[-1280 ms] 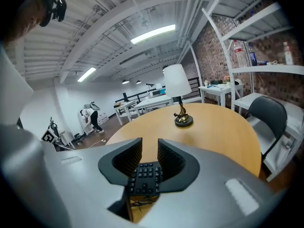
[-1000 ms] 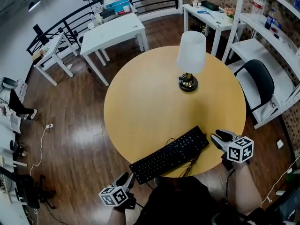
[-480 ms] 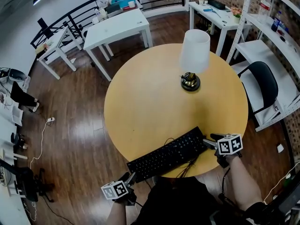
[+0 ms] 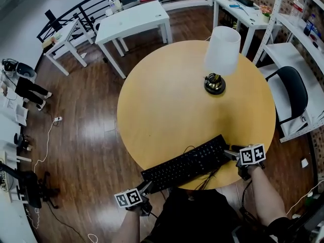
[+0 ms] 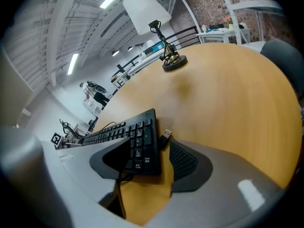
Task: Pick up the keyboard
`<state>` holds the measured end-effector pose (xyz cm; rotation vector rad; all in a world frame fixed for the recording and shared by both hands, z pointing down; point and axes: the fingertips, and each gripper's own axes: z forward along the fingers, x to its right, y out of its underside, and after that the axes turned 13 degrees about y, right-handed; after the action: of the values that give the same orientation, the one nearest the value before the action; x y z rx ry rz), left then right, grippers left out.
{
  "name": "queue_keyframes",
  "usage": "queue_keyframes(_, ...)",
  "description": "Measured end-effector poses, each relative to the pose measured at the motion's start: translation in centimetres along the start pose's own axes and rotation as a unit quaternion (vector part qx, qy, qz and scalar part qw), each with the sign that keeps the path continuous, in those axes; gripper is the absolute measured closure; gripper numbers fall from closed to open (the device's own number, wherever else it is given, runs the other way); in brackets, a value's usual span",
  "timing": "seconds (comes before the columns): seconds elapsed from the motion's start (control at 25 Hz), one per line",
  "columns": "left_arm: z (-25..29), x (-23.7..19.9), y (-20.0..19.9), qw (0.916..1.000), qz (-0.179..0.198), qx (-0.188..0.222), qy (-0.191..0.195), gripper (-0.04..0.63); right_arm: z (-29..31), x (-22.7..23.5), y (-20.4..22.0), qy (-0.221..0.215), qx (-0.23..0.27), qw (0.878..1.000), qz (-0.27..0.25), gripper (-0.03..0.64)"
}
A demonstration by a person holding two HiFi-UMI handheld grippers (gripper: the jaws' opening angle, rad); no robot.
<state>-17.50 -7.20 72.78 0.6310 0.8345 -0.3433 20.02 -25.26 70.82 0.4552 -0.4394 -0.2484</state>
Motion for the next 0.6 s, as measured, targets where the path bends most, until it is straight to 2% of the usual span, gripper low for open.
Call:
queue_keyframes(0.12, 0.9, 0.0, 0.1, 0.9996, -0.012, -0.004, 0.024, 0.374, 0.3, 0.5, -0.1, 0.005, -0.011, 1.0, -0.007, 0.354)
queue_keyframes(0.44, 0.6, -1.2, 0.0, 0.9983, -0.011, -0.019, 0.054, 0.38, 1.9, -0.4, 0.3, -0.002, -0.027, 1.0, -0.017, 0.359)
queue_keyframes(0.6, 0.2, -2.0, 0.1, 0.9978, -0.014, -0.022, 0.06, 0.336, 2.0, -0.8, 0.5, -0.007, -0.033, 0.999, -0.014, 0.36)
